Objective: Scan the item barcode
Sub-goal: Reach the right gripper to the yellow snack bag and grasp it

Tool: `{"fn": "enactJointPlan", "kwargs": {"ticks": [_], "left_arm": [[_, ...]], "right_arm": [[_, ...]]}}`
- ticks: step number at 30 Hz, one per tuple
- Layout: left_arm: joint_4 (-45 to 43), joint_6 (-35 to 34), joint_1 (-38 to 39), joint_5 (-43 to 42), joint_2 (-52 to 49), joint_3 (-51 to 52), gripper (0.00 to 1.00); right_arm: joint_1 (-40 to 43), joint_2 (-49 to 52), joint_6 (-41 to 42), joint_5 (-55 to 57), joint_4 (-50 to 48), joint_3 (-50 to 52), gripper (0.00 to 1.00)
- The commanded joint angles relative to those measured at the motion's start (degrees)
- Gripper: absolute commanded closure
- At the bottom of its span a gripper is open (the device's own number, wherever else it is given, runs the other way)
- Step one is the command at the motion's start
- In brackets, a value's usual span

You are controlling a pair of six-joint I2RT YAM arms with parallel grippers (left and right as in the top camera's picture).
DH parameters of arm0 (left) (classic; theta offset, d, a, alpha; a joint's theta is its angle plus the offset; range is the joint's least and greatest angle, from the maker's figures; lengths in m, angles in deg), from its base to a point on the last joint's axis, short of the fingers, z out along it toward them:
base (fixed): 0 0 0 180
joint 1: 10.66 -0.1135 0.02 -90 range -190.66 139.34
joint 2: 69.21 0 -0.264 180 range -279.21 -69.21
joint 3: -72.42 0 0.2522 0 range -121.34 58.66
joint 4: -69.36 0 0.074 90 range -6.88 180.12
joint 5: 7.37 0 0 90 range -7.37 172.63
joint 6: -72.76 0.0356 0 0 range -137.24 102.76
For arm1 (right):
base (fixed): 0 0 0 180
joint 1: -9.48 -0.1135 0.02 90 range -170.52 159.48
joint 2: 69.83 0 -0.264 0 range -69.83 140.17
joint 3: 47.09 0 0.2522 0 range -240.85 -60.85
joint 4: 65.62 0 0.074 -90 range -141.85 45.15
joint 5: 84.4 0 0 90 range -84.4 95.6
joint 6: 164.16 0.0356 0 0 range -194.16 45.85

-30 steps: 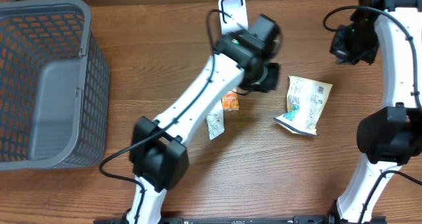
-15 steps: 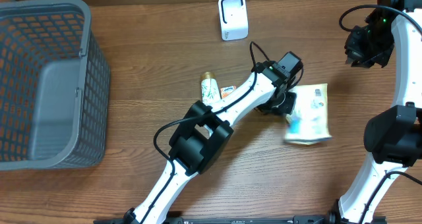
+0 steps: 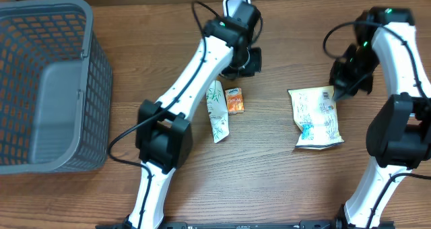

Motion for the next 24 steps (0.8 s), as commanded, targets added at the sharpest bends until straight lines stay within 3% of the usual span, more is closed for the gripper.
{"fn": "enactJointPlan", "kwargs": {"ticks": [1,8,13,24], "left_arm": [[-0.7,-0.7,1.2,-1.4,0.6,1.0,0.96],[-1.7,-0.7,2.1,-1.4,0.6,2.0,0.96],[-1.4,-0.6,2.1,-1.5,0.6,2.0,0.96],[-1.5,-0.6,2.1,-1.4,0.6,2.0,0.96]], "right_arm": [[-0.7,-1.3,-1.0,-1.1,-0.4,6.6,0.96],[-5.6,-1.3,3.0,-0.8,-10.6,19.8,0.96],[-9.7,-1.3,9.7,1.3,-24.3,28.3,0.94],[-12.0,-1.3,9.4,-12.2,-37.5,28.1,0.96]]}}
